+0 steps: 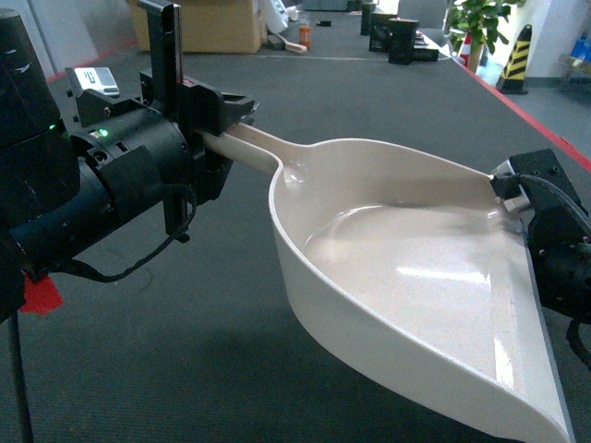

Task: Place part in tray to right shelf

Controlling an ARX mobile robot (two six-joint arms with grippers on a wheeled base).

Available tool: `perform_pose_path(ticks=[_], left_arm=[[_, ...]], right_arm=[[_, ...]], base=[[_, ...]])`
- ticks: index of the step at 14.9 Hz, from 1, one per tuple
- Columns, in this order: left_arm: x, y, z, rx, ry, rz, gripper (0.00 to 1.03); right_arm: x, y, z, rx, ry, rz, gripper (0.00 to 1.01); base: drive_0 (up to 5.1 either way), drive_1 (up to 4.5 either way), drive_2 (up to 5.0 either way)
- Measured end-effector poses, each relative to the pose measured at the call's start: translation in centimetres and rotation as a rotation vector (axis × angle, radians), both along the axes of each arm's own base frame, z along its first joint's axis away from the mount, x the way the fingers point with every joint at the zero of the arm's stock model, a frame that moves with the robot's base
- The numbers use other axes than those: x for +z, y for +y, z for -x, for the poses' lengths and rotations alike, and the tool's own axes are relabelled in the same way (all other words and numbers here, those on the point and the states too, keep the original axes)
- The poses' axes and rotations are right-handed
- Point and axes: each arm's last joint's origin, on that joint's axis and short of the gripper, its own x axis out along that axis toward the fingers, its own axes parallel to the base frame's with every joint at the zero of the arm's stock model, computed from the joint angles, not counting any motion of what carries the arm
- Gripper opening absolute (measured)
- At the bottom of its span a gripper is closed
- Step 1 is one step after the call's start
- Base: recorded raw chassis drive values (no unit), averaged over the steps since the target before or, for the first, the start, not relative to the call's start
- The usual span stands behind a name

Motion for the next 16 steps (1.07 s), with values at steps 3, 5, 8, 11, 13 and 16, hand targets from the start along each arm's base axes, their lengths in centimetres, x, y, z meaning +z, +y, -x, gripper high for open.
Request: perform_pose_path(ticks=[3, 5, 8, 11, 13, 16], left_arm=[[0.0, 0.2, -0.1, 0.017, -0.003, -0.001, 0.12], [0.0, 0.1, -0.1, 0.014, -0.002, -0.001, 0.12], [0.0, -0.1, 0.1, -0.021, 0.002, 0.011, 0.12], [0.5, -0.5, 0.2, -0.051, 0.016, 0.075, 0.12], [0.5, -0.4, 0.2, -0.036, 0.006, 0.04, 0.12], [0.5, -0.2, 0.2, -0.027, -0.003, 0.026, 0.12]], right_arm=[[-0.1, 0.6, -0.9, 0.0, -0.006, -0.001, 0.56], [0.1, 0.4, -0.4, -0.019, -0.009, 0.001, 0.46], [1.9, -1.4, 2.3, -0.065, -0.038, -0.008, 0.46], [5.6, -4.5, 6.3, -0.171, -0.107, -0.002, 0.46], [9.2, -5.3, 8.3, -0.221, -0.195, -0.015, 0.46], [14.0, -3.5, 10.5, -0.167, -0.294, -0.094, 0.46]], base=[[0.0, 0.0, 0.0], [0.0, 0.0, 0.0], [0.0, 0.0, 0.0], [0.0, 0.0, 0.0], [0.0, 0.0, 0.0], [0.0, 0.0, 0.0]])
